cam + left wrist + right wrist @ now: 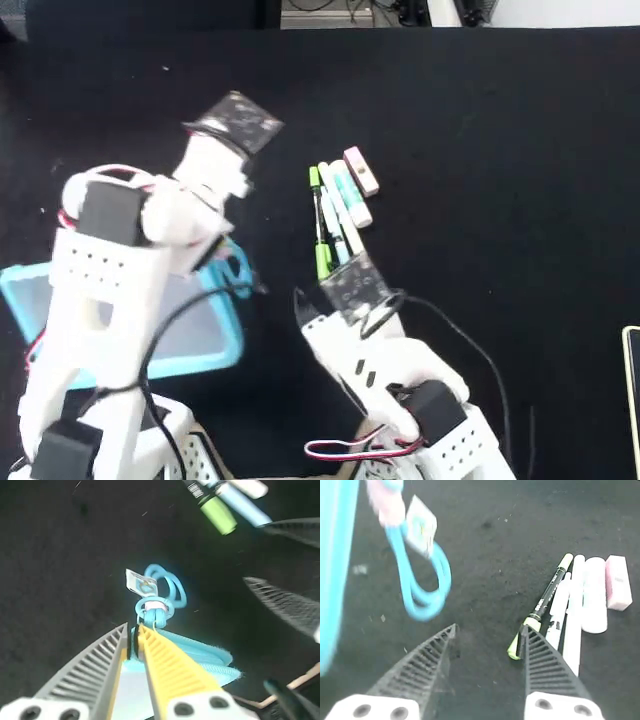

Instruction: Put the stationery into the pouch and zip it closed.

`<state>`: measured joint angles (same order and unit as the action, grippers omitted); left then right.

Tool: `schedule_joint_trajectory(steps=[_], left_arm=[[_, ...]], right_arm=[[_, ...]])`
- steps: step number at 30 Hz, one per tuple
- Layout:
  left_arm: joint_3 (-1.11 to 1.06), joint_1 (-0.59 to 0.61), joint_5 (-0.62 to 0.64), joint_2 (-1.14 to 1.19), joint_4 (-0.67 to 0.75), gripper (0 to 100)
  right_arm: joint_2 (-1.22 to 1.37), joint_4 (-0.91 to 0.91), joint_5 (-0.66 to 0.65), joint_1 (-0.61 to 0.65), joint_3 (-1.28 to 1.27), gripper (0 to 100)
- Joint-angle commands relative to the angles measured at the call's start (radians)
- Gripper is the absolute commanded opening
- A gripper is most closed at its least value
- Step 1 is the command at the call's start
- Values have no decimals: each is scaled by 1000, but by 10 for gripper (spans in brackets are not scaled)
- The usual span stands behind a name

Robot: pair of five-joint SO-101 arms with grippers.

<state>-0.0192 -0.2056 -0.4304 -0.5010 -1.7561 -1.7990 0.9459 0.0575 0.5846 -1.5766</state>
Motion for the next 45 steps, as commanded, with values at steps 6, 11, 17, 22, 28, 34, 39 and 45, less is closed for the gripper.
schedule_joint_trajectory(steps=[6,11,17,22,28,34,39,45], left_arm=[[209,-124,127,-98,-3,30],[154,-222,149,-153,-3,30],[-5,-306,114,-218,-3,30],[-114,-312,92,-261,-3,30],[-134,-305,92,-310,-3,30],[-134,-312,98,-334,-3,30],[-168,-314,92,-334,-5,30],[-254,-314,41,-336,-5,30]], right_arm=[[-102,3,66,-97,171,199],[-102,3,66,44,213,279],[-107,74,66,35,240,304],[-159,224,20,41,335,304],[-162,224,-71,221,278,304],[-162,103,9,304,216,307],[-163,61,2,302,186,305],[-163,57,2,302,182,304]])
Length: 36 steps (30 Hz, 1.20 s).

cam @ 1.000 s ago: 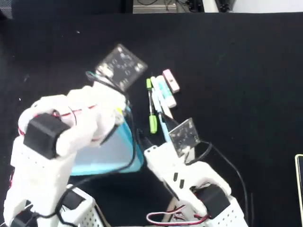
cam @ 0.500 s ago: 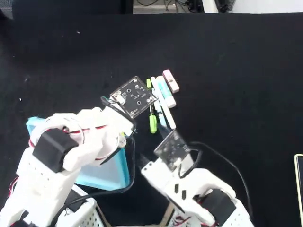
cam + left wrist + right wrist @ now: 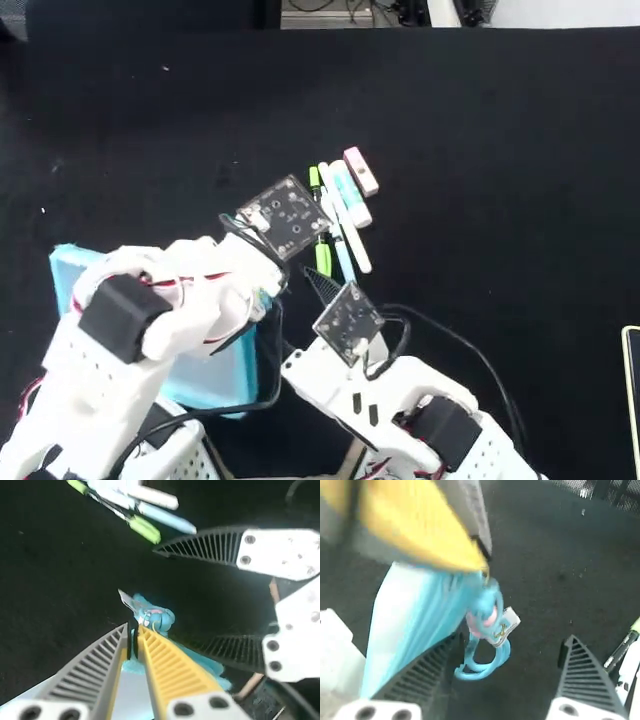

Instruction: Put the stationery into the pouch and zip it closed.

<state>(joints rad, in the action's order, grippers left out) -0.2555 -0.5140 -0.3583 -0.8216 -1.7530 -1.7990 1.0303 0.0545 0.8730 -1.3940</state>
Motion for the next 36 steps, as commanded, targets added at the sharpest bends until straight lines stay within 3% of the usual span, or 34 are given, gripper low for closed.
schedule_joint_trajectory(steps=[1,9,15,21,27,36], left_arm=[[-18,-5,-31,-15,-8,30],[39,-5,-28,-15,-8,30],[36,-12,-2,-15,-8,30],[39,-143,35,-15,-8,30],[31,-153,35,-15,-8,30],[33,-153,34,-15,-8,30]], right_arm=[[-163,-29,5,14,-5,304],[-163,-153,3,11,-120,299],[-163,-252,-12,-86,-125,201],[-163,-250,-58,-87,-133,198],[-165,-153,-60,-84,-81,203],[-165,-2,-60,-84,-13,311]])
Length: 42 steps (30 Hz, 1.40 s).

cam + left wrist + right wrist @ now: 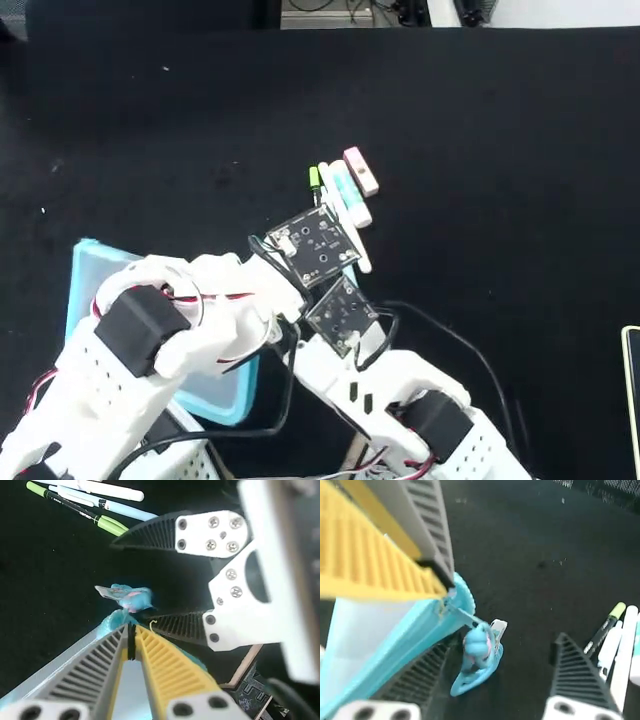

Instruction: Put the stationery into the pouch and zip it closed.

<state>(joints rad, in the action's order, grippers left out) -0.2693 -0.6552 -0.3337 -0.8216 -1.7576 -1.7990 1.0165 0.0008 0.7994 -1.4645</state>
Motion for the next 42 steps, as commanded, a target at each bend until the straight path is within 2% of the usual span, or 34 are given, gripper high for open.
schedule_joint_trajectory(steps=[1,4,11,13,16,17,21,23,29,31,33,35,38,42], left_arm=[[45,-12,9,-15,-3,30],[45,-5,9,-15,-3,30],[53,124,9,-15,0,30],[53,128,9,-15,0,30],[53,134,9,-15,0,30],[53,134,9,-15,0,30],[42,140,9,-9,0,30],[24,182,8,5,2,30],[-74,329,-69,173,28,30],[-84,352,-71,239,25,30],[-81,363,-68,279,25,30],[-81,381,-68,282,29,30],[-81,417,-74,282,28,77],[-81,504,-75,282,29,177]], right_arm=[[-165,12,-6,-11,54,311],[-165,20,-6,-18,48,311],[-165,-23,-5,-37,-13,304],[-165,-57,-5,-37,-31,242],[-165,-104,-6,-43,-58,42],[-165,-121,-15,-48,-59,5],[-163,-66,-46,-157,-18,143],[-145,-21,-46,-219,16,195],[-68,114,-48,-414,81,216],[-54,140,-54,-362,81,217],[-44,164,-63,-250,79,219],[-30,173,-126,-160,77,219],[18,175,-201,-135,76,222],[154,172,-264,-143,76,310]])
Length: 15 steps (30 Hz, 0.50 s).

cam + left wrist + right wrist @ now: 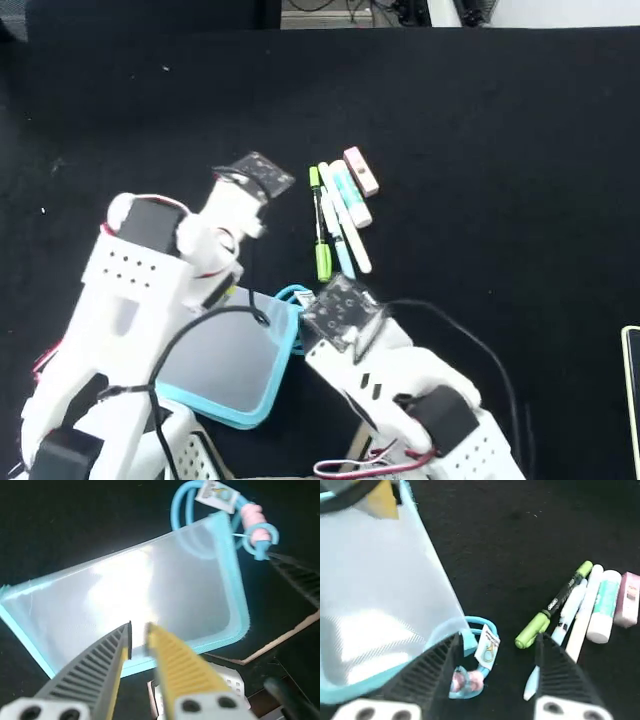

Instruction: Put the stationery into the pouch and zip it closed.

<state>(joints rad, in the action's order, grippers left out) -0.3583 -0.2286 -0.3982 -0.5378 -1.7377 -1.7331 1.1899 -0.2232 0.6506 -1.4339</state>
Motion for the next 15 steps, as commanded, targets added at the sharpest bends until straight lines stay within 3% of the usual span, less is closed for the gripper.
schedule_joint_trajectory(steps=[1,8,15], left_arm=[[8,96,-11,-2,14,176],[7,143,-11,-2,31,159],[4,142,-11,-2,31,159]], right_arm=[[133,-6,-41,9,48,330],[371,-72,-35,133,54,325],[417,-95,-38,130,59,325]])
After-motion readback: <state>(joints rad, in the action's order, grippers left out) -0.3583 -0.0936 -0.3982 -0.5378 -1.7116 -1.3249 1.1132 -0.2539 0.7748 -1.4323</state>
